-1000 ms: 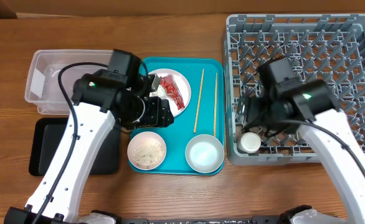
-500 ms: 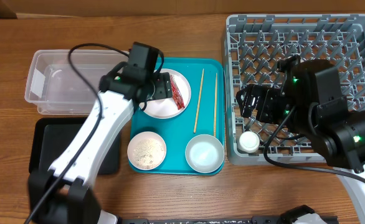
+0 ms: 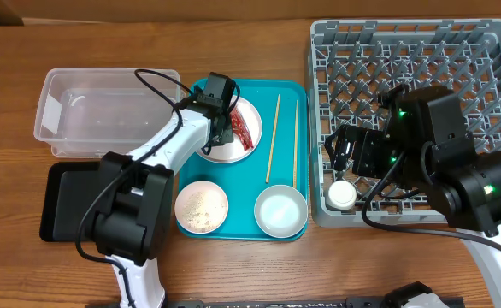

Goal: Sort waste into correct bins and load items into the dishwasher
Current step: 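Grasp the tissue with the left gripper and drop it in the clear bin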

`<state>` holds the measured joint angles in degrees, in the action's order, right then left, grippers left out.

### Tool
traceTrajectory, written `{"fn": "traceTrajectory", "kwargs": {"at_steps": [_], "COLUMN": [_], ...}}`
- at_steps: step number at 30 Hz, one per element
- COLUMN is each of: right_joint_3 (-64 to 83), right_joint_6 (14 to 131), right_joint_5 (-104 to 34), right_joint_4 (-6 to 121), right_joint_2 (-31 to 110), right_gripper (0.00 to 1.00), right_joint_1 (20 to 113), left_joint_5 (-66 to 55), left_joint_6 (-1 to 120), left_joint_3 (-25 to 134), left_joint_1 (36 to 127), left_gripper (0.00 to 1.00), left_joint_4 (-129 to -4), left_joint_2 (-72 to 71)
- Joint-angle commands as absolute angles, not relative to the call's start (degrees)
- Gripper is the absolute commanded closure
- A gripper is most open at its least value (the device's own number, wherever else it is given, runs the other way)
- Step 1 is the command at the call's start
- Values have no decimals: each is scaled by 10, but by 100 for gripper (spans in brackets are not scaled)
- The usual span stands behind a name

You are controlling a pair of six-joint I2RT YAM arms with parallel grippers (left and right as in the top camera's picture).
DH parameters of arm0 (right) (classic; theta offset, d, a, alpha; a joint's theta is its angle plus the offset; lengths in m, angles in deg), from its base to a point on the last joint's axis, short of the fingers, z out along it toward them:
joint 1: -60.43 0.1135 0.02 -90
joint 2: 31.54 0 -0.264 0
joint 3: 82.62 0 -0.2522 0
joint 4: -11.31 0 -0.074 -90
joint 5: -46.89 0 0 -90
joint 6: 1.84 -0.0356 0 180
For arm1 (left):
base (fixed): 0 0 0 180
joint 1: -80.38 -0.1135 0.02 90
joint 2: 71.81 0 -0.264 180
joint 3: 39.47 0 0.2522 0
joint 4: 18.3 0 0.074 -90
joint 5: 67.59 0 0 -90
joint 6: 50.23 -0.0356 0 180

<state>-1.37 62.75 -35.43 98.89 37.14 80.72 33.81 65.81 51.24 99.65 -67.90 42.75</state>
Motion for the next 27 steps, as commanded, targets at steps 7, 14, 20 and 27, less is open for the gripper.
{"fn": "traceTrajectory", "kwargs": {"at_steps": [7, 14, 20, 27], "right_joint_3": [-19, -19, -19, -19], "right_joint_6": [644, 644, 644, 644], "right_joint_5": [-353, -353, -353, -353], "right_joint_4": [991, 991, 989, 989], "right_joint_2": [368, 368, 368, 368], "right_gripper": [0, 0, 0, 0], "right_joint_1": [807, 807, 807, 807], "left_joint_5": [321, 363, 391, 259], "left_joint_6": [657, 668, 682, 629], "left_joint_3": [643, 668, 660, 658], "left_joint_1": [996, 938, 869, 904], "left_gripper": [96, 96, 56, 32], "left_joint_4": [-850, -893, -887, -847], "left_joint_2": [338, 269, 283, 289]}}
